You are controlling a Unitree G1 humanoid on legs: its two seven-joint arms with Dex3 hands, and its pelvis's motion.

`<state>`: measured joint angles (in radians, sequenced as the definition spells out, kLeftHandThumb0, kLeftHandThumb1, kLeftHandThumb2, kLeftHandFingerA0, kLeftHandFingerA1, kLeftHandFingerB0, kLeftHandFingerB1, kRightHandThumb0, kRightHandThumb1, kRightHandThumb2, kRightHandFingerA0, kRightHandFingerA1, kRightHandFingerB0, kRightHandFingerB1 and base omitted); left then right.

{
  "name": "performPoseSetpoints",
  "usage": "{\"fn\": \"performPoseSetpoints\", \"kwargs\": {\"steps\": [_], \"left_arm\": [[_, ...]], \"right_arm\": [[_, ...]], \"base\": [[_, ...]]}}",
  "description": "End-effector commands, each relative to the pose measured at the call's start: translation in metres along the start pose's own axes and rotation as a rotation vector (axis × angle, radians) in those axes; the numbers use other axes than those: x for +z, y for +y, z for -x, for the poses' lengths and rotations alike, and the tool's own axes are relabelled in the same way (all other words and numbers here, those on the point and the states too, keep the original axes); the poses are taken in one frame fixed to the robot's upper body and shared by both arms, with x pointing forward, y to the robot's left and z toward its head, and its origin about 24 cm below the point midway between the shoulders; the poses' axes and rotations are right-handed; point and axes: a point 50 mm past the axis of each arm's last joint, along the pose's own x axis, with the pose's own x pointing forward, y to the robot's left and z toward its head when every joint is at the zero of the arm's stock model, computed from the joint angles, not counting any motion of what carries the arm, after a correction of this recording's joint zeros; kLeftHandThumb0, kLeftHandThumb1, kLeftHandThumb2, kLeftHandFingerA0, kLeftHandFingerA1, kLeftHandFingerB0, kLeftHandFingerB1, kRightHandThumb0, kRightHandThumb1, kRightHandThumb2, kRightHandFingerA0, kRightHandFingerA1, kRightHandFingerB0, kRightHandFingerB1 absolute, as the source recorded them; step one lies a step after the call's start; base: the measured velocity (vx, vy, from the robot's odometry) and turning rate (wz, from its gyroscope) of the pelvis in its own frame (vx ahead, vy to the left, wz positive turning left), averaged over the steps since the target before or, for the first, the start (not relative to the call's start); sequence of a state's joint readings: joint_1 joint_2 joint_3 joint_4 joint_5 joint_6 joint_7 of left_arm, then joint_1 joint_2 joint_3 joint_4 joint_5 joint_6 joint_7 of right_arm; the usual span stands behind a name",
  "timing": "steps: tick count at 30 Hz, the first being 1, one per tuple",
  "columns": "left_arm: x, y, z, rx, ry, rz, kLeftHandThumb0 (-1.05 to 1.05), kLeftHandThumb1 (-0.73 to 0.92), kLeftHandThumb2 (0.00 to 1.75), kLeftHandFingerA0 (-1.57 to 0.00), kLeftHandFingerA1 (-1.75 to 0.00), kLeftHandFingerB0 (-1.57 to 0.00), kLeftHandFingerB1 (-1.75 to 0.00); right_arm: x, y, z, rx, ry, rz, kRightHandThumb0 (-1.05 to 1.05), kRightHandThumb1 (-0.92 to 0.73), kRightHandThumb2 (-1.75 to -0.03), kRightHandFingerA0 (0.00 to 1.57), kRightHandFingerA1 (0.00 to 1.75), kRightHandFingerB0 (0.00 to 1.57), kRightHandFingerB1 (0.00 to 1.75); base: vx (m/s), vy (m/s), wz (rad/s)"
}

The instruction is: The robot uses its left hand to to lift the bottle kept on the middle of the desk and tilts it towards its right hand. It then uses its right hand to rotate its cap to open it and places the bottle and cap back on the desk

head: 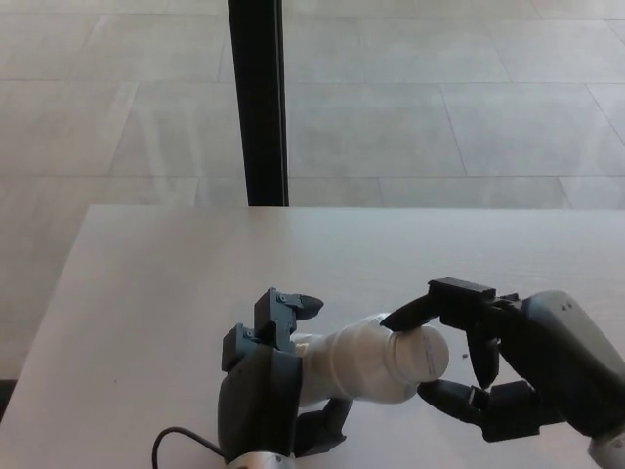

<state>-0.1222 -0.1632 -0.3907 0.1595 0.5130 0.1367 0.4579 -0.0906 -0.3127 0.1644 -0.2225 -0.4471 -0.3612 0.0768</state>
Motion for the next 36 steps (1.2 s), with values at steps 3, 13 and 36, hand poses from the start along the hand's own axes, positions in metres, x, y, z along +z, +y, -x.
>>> {"fn": "performPoseSetpoints", "kwargs": {"steps": [3,13,36], "left_arm": [[-0.006,0.003,0.001,0.015,0.005,-0.027,0.14,0.69,1.13,-1.13,-1.66,-0.86,-1.36],[-0.006,0.002,0.001,0.019,0.009,-0.047,0.24,0.71,1.09,-1.12,-1.67,-0.87,-1.39],[-0.010,0.002,0.004,0.011,0.033,-0.033,0.17,0.68,1.11,-0.88,-1.75,-0.72,-1.56]], "right_arm": [[0.014,-0.030,-0.013,-0.198,-0.256,0.202,-0.32,-0.73,-0.82,0.94,1.69,0.77,1.14],[0.015,-0.032,-0.013,-0.059,-0.360,0.301,-0.33,-0.58,-0.89,0.94,1.70,0.80,1.09],[0.004,-0.029,0.006,0.211,-0.558,0.416,-0.36,-0.66,-0.83,0.97,1.66,0.84,1.00]], "base": [[0.00,0.000,0.00],[0.00,0.000,0.00],[0.00,0.000,0.00]]}}
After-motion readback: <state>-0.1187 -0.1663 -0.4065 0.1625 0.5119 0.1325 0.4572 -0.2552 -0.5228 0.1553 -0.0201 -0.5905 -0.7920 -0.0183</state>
